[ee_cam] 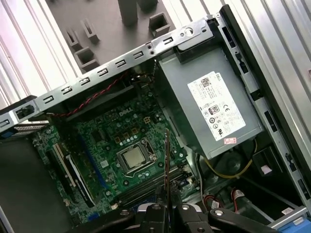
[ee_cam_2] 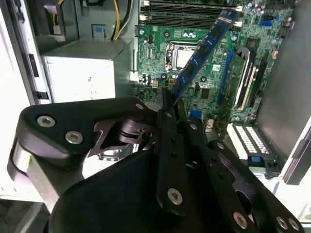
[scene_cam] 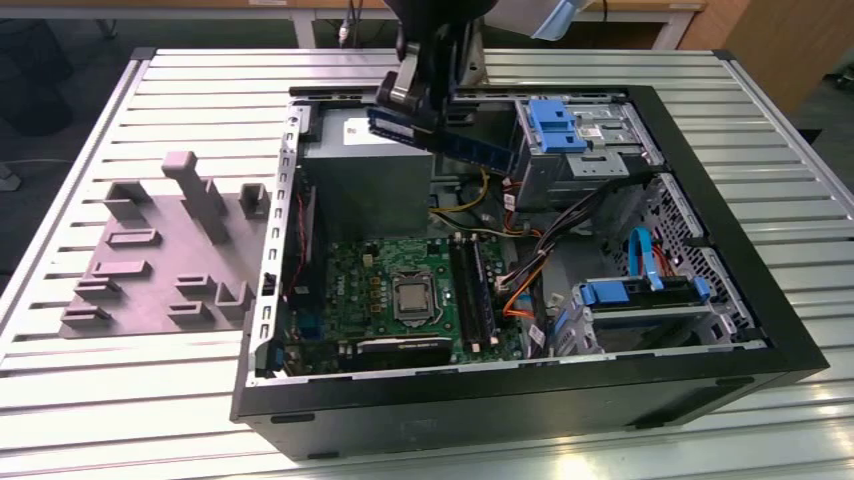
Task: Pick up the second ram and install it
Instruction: 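Insert the second ram into the second slot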
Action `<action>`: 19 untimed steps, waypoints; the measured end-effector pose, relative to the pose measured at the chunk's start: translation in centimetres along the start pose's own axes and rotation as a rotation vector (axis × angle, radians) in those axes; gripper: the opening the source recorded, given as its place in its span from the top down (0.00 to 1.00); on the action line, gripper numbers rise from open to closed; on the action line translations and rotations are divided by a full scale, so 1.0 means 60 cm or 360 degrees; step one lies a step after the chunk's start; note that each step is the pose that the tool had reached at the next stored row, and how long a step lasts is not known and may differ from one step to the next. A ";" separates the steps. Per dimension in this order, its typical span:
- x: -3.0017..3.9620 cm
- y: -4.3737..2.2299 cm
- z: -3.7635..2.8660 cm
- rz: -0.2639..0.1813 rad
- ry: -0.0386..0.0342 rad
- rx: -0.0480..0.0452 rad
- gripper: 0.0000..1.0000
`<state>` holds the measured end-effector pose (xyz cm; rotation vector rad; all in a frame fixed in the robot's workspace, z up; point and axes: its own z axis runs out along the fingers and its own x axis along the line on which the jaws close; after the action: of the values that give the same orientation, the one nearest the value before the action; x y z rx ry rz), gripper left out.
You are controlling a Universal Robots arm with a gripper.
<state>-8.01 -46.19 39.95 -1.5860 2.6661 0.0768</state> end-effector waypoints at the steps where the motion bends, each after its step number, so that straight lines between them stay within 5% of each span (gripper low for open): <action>1: 0.000 0.000 0.000 0.0023 0.0000 0.0002 0.86; 19: 0.000 0.000 0.002 0.0512 -0.0003 0.0034 0.86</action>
<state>-8.00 -46.19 39.82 -1.1364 2.8823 0.0583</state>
